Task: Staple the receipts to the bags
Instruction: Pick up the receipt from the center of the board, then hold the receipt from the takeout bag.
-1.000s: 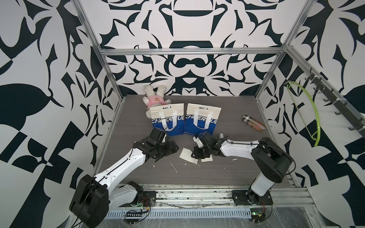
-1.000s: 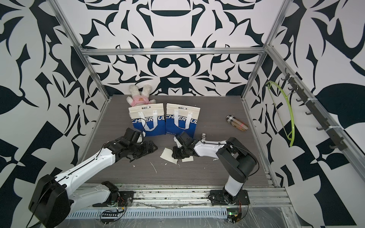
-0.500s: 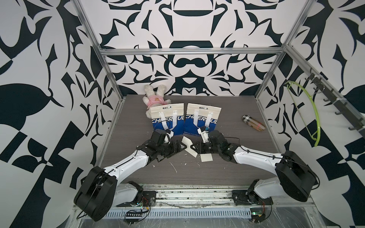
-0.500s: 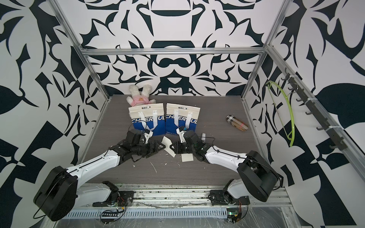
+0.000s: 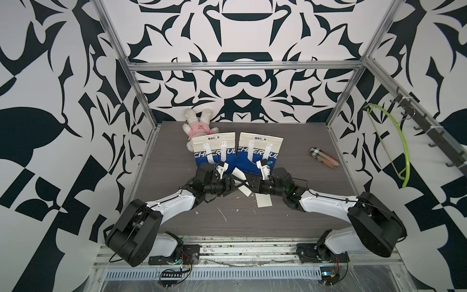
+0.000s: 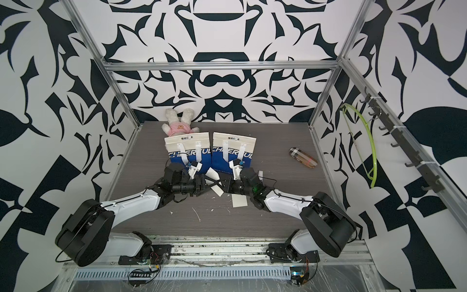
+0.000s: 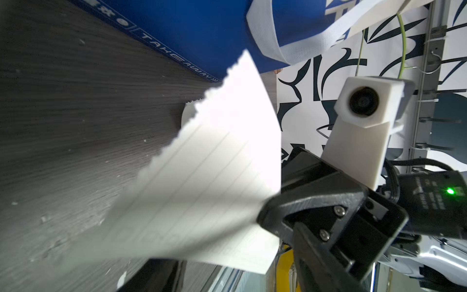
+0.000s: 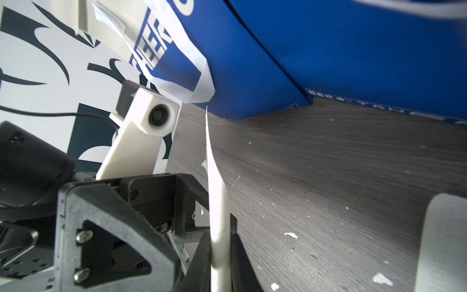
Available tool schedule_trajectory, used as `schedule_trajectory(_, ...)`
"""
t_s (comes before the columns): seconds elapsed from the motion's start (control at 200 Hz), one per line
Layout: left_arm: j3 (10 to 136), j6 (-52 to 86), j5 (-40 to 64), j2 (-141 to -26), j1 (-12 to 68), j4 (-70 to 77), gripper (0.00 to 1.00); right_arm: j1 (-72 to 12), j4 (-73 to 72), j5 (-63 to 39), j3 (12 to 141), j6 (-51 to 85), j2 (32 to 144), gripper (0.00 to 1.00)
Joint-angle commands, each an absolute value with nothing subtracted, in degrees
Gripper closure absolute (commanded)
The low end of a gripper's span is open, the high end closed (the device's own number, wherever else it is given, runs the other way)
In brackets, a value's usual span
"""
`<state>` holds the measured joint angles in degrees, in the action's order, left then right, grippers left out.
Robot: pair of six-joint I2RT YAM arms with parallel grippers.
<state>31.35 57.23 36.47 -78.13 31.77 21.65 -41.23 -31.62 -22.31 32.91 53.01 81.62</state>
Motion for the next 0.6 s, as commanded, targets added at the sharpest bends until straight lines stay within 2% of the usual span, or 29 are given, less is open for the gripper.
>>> schedule_trajectory(0.0,30.41,57.72,36.71,-77.0,31.43,23.61,0.37,-41.05,-36.97,-23.72,32.83,54.85,81.7,0.83)
schedule_trajectory(0.185,31.02,57.03,35.43,-74.26,30.29,20.62,0.56,-40.95,-36.74,-23.49,31.91,54.77,81.66,0.83)
schedule_trajectory(0.3,31.03,56.17,35.16,-73.48,29.35,18.21,0.62,-40.91,-36.13,-23.68,32.07,54.4,81.89,0.83)
schedule_trajectory(0.47,31.23,55.15,35.05,-71.92,28.36,17.36,0.76,-40.95,-36.17,-24.21,32.3,54.18,82.22,0.83)
schedule_trajectory(0.595,32.72,54.2,36.24,-75.22,28.37,17.05,0.99,-40.95,-35.95,-25.73,32.89,54.07,82.95,0.82)
